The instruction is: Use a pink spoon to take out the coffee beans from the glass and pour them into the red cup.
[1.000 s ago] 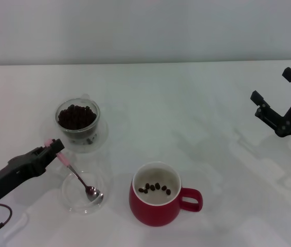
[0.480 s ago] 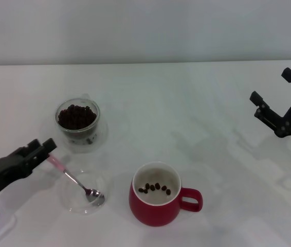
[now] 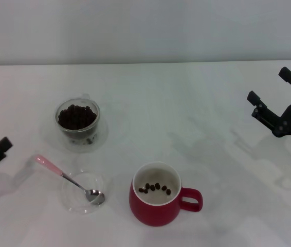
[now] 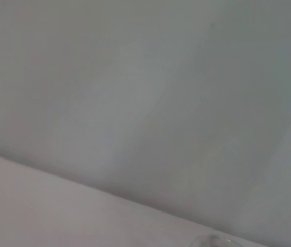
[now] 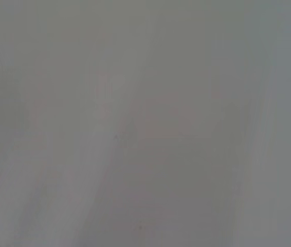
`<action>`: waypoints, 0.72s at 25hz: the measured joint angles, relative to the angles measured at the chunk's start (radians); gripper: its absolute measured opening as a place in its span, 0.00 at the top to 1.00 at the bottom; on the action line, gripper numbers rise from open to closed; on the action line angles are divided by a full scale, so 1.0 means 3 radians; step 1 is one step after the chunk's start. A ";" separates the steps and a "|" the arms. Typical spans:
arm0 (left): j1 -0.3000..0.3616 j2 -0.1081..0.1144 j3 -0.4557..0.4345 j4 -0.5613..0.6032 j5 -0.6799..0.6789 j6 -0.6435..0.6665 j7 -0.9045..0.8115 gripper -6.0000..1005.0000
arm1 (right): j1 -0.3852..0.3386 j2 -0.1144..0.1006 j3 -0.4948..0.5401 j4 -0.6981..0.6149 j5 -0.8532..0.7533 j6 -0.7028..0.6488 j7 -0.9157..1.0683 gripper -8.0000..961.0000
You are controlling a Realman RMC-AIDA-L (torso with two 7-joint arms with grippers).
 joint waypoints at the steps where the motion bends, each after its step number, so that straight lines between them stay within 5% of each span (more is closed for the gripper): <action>1: 0.0032 -0.0002 -0.0001 0.0057 -0.0010 -0.0002 0.0034 0.17 | 0.0000 0.0000 0.0000 -0.0002 0.0000 0.0000 0.0000 0.13; 8: 0.0108 -0.0036 -0.0114 0.0069 -0.0228 -0.0155 0.1027 0.11 | 0.0000 0.0003 -0.0001 -0.0006 0.0009 -0.0003 0.0002 0.13; 18: 0.0117 -0.0033 -0.0147 -0.0414 -0.1580 -0.0084 0.2526 0.11 | -0.0022 0.0010 0.0019 -0.0007 0.0161 -0.0152 0.0055 0.13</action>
